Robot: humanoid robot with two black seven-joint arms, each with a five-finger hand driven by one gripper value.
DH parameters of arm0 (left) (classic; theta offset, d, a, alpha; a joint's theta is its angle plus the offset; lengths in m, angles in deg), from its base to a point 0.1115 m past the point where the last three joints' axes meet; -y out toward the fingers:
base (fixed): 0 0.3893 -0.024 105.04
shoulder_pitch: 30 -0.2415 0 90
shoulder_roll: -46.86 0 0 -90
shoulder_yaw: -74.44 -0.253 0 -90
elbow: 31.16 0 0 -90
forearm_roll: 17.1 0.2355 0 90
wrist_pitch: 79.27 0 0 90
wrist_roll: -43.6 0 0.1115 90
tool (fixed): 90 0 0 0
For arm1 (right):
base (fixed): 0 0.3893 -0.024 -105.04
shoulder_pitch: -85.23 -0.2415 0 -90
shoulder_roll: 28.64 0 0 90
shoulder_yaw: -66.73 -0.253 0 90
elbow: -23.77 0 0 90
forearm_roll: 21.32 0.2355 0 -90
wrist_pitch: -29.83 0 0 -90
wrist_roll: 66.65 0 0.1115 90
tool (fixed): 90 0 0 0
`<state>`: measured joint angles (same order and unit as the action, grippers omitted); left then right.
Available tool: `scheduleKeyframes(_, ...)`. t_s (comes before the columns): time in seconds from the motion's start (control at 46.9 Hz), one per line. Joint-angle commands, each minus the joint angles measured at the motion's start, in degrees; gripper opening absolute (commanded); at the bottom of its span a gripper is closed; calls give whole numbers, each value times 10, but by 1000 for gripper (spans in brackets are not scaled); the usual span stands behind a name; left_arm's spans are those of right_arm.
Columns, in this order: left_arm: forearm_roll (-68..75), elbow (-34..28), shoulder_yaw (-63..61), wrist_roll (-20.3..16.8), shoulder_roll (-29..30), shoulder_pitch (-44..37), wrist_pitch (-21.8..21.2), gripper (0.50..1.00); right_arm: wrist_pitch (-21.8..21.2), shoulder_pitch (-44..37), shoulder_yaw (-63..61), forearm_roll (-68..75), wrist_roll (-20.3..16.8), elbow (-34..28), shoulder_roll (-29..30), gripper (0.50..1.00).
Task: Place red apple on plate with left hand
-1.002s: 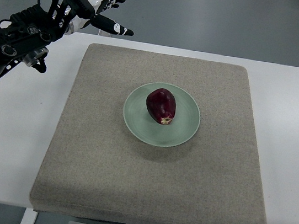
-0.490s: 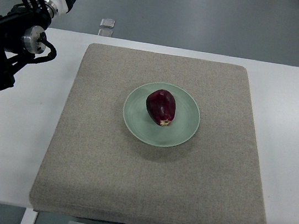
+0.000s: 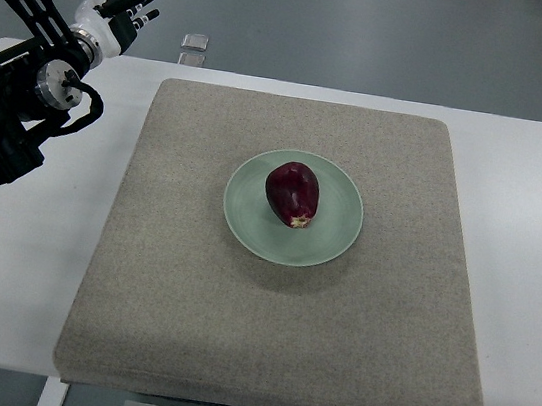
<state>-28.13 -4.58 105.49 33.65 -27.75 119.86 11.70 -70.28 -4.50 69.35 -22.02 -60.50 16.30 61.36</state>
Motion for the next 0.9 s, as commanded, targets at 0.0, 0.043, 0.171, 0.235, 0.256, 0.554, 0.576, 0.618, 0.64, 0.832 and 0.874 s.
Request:
scheduleKeyframes(0.0,-5,-1,1,1,0,-1,37,992,0,0,0,0,0,0,0,964)
scheduleKeyframes(0.043,-6,-3,2,1,0,-2,61,992,0,0,0,0,0,0,0,964)
scheduleKeyframes(0.171,-7,-17,30,0,-10,-14,118,992,0,0,0,0,0,0,0,964)
scheduleKeyframes(0.235,-7,-33,41,0,-19,-18,126,992,0,0,0,0,0,0,0,964)
scheduleKeyframes(0.256,-7,-37,42,0,-21,-18,127,992,0,0,-1,0,0,0,0,964)
scheduleKeyframes(0.554,-3,-44,42,-1,-23,-17,127,992,0,0,0,0,0,0,0,964)
scheduleKeyframes(0.576,-3,-44,42,-1,-23,-17,126,992,0,0,0,0,0,0,0,964)
scheduleKeyframes(0.618,-1,-45,42,-1,-23,-17,125,992,0,0,0,0,0,0,0,964)
scheduleKeyframes(0.64,-1,-45,42,-1,-23,-17,124,992,0,0,0,0,0,0,0,964)
scheduleKeyframes(0.832,-7,-48,45,-1,-33,-17,106,992,0,0,0,0,0,0,0,964)
scheduleKeyframes(0.874,-8,-50,45,-1,-37,-17,103,992,0,0,-1,0,0,0,0,964)
